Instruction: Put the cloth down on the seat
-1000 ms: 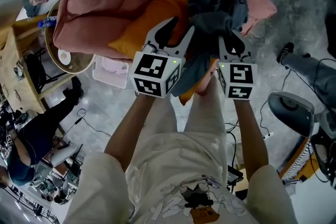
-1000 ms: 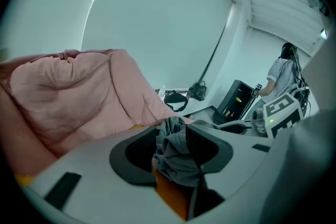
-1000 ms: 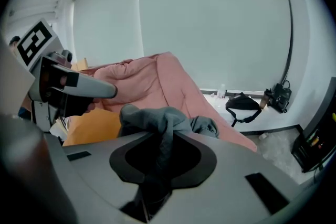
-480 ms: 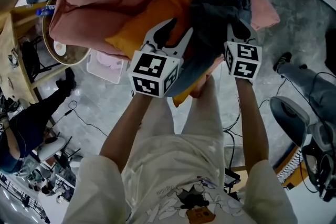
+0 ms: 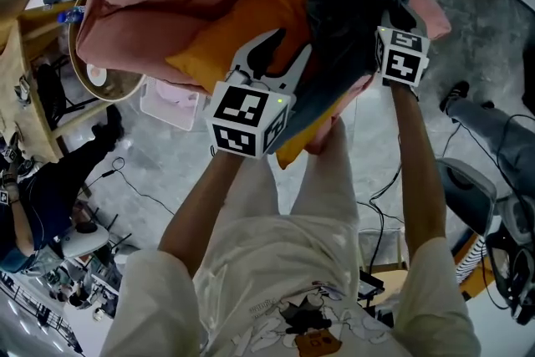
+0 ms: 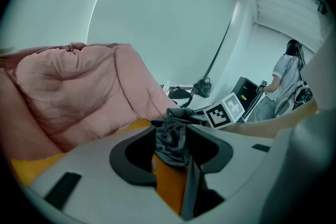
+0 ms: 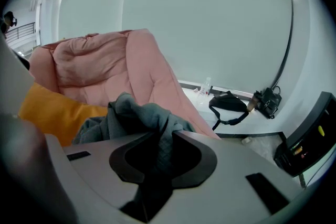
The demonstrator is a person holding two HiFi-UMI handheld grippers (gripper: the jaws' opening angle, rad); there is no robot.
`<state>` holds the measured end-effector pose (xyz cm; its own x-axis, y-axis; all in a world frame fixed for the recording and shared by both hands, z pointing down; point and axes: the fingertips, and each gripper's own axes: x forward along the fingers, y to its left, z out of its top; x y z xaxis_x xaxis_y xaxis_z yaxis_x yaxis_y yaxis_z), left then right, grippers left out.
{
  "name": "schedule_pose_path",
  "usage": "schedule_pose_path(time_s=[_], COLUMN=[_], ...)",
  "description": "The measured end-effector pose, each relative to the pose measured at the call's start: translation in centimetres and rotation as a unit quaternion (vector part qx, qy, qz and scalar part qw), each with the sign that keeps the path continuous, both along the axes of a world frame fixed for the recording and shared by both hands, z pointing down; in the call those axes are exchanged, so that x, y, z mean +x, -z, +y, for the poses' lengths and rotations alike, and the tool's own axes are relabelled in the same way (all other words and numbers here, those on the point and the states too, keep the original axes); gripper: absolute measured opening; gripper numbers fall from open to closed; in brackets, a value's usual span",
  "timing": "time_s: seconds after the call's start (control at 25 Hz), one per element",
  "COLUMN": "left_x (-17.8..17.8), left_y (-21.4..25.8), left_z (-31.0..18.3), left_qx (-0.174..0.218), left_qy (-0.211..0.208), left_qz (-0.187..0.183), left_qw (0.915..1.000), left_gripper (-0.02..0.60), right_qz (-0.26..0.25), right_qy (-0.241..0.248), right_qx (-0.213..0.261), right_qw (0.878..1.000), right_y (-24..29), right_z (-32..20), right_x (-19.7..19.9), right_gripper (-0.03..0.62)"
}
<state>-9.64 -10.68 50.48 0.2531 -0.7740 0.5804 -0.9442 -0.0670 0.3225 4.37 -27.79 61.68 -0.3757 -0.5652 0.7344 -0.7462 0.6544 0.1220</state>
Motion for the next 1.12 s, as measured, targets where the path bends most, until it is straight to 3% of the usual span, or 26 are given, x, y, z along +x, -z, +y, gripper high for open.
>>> schedule_pose_path(time_s=[0.28, 0.64, 0.92, 1.12], left_x=[0.0, 0.2, 0.9, 1.8], left_y=[-0.1, -0.3, 0.2, 1.6], left_z=[0.1, 0.6, 0.7, 0.2], left_qx=[0.0, -0.002, 0.003, 0.014], left_qy=[-0.001, 0.001, -0.002, -0.01], left_qz=[-0.006, -0.009, -0.003, 0.001], left_qw=[1.0, 1.0, 1.0, 0.9999], left_gripper=[0.184, 0.184, 0.184, 0.184], right_qz=[0.028, 0.057, 0.011, -0.018], right_qy=[-0.019, -0.003, -0.053, -0.054], right_qx=[-0.013, -0.042, -0.066, -0.069], right_qw=[0.999, 0.997, 0.996, 0.996], right_y=[-3.7, -7.5, -6.4, -4.3], right_z=[-2.5, -4.6, -4.0, -2.7], right_x=[2.0, 2.9, 3.2, 3.2], right_gripper=[0.083, 0.087, 0.138, 0.186])
